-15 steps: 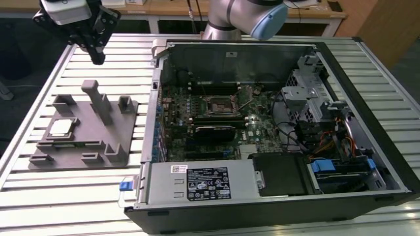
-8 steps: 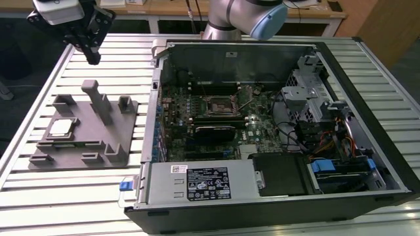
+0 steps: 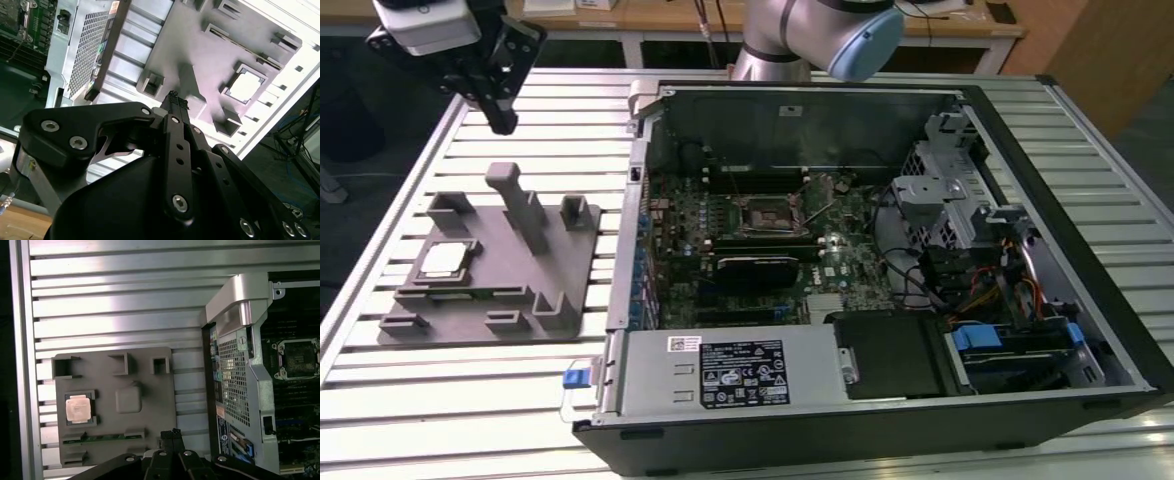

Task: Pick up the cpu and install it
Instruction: 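Reach for the cpu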

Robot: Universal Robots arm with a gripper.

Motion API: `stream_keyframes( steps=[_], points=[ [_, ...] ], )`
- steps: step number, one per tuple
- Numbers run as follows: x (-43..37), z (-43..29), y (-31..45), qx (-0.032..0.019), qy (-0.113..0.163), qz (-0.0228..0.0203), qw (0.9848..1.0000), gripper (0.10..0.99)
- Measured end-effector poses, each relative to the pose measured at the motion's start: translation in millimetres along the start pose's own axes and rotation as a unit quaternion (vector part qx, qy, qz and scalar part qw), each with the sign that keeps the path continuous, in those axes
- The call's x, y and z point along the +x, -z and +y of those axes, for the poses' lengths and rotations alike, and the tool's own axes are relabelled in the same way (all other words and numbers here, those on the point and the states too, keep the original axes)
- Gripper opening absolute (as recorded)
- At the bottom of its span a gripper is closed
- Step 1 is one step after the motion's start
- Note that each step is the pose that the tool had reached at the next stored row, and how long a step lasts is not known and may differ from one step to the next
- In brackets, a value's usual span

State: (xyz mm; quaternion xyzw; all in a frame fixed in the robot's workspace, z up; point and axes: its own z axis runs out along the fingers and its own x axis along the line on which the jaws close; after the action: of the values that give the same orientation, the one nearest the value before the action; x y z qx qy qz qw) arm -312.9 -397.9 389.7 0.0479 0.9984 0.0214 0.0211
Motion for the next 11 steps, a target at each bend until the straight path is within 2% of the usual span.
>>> stream_keyframes(
  steps=[11],
  points=[
    [7.0,-1.3,-7.6,0.0001,-0.001,0.0000,1.0000,0.106]
  ],
)
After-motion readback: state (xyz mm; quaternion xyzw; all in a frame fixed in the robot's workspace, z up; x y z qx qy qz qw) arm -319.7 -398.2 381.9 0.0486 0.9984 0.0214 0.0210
